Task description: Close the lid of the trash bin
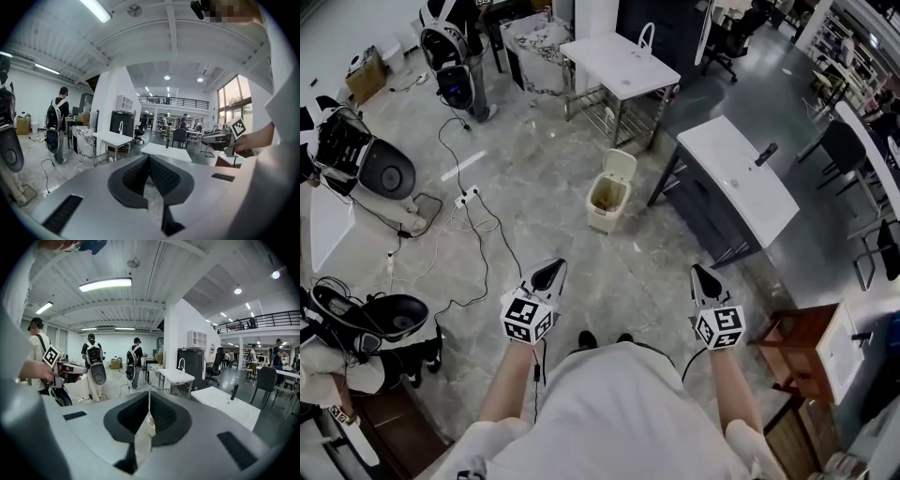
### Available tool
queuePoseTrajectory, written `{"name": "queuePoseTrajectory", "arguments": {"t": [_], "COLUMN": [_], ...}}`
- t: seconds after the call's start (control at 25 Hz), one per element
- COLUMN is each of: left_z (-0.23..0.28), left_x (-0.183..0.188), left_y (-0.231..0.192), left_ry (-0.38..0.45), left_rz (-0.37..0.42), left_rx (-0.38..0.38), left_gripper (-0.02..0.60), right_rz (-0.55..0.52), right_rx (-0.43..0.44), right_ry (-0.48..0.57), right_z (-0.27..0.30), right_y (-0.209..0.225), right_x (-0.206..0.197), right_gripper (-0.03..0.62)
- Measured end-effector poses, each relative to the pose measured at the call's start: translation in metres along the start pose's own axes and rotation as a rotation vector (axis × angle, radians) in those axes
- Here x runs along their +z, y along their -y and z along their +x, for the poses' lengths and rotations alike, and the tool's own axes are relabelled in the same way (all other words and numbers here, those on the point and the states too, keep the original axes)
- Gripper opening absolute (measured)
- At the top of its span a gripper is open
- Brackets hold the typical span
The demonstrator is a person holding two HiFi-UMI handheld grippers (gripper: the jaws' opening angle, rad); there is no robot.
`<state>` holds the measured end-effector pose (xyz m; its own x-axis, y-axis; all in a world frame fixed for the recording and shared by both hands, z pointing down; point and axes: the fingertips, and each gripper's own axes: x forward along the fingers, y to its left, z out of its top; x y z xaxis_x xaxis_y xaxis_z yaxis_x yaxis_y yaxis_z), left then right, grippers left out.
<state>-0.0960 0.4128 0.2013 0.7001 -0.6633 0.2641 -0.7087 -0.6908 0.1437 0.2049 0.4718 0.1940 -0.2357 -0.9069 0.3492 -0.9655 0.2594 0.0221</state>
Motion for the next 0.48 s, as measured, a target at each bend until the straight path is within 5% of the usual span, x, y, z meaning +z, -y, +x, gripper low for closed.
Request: {"name": "queuePoseTrajectory", "arguments": {"t": [0.48], "left_z": [-0.009], "left_x": [-0.003], "left_y": [-0.02], "left_ry": [-0.022], "left_rz": [0.009], "left_rx": [-0.012], "left_gripper": [0.017], "right_rz": [0.014], "right_rx": [-0.016], "right_ry": [0.001], "right_z": [0.013], "right_y": [-0.019], "right_x": [-0.001], "right_gripper": [0.032]}}
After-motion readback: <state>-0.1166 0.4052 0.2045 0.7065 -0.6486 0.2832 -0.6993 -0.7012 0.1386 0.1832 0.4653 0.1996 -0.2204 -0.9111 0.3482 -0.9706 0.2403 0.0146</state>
